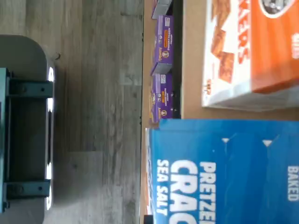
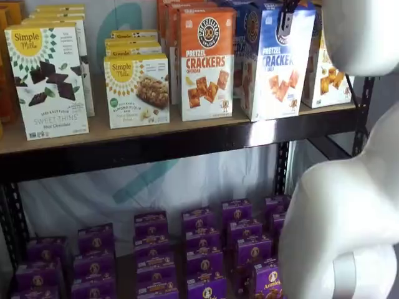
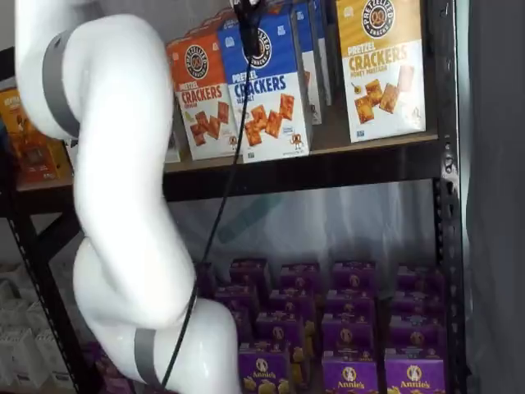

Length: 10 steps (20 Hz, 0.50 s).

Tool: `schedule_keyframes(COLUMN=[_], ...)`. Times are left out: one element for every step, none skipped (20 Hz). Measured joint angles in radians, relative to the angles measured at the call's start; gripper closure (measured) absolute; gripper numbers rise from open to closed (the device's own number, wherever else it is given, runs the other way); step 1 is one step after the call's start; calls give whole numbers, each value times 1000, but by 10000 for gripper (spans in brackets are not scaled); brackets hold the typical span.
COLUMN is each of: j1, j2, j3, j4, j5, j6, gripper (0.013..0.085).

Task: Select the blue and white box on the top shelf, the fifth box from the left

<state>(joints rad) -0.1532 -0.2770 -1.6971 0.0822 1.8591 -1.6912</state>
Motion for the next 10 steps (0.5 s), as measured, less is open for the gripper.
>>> schedule_keyframes(j1=[1,4,5,8,10,12,13,14,14,14], j2=[-28,-57,-77,-101,-120,-138,-154,-169,-183,-195], j3=[27,53,71,92,109,124,138,151,161,171], j4=[1,1,2,3,3,3,3,5,6,9], j5=[-2,-1,0,1,2,3,4,6,9,15], j6=[2,4,6,9,11,14,16,17,18,19], gripper=[410,410,410,410,410,410,410,410,410,410])
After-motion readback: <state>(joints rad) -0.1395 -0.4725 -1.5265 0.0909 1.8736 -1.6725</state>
